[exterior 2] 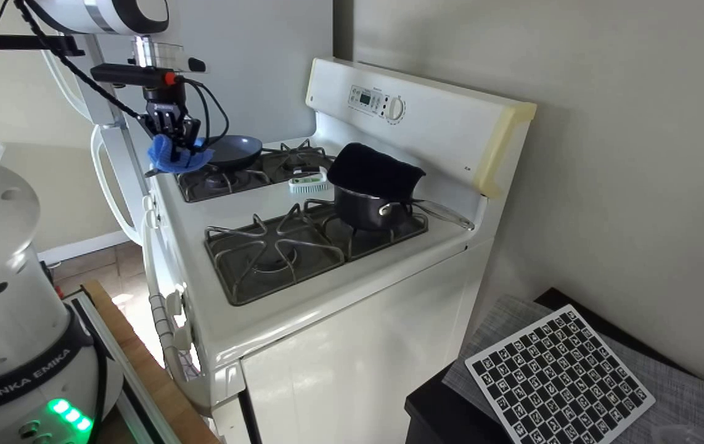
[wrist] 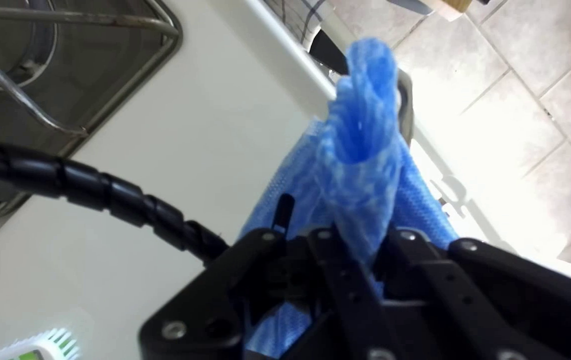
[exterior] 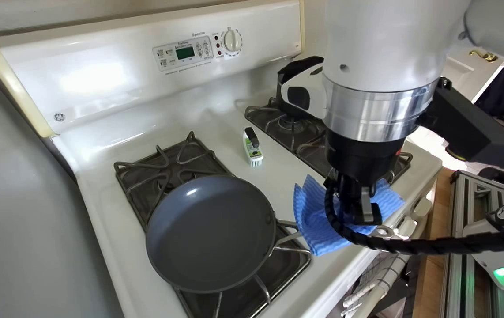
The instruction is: Move the pan and clean the pan handle
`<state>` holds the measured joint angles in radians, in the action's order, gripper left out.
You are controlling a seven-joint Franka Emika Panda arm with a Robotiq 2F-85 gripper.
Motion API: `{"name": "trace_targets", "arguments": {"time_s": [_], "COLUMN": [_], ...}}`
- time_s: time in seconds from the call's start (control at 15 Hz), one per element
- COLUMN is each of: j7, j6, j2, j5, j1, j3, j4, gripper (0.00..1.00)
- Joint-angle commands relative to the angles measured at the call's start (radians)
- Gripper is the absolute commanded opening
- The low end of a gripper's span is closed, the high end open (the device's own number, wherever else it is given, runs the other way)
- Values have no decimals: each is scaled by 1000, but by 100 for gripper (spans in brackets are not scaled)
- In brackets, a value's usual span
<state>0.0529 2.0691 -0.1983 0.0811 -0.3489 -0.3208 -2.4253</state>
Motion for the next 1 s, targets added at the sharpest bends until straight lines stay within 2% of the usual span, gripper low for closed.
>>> {"name": "trace_targets", "arguments": {"time_s": [0.0,0.47,0.67,0.93], "j7": [-37,-73,-49,-44], "j6": [-83,-153,-91,47], "j2": [-35,-65,-56,-31], "j5": [36,35,13,2], "j1": [-9,-5,12,25], "j3": [-1,6,9,11], "j4": [-5,28,40,35], "gripper": [0,0,0,0]}}
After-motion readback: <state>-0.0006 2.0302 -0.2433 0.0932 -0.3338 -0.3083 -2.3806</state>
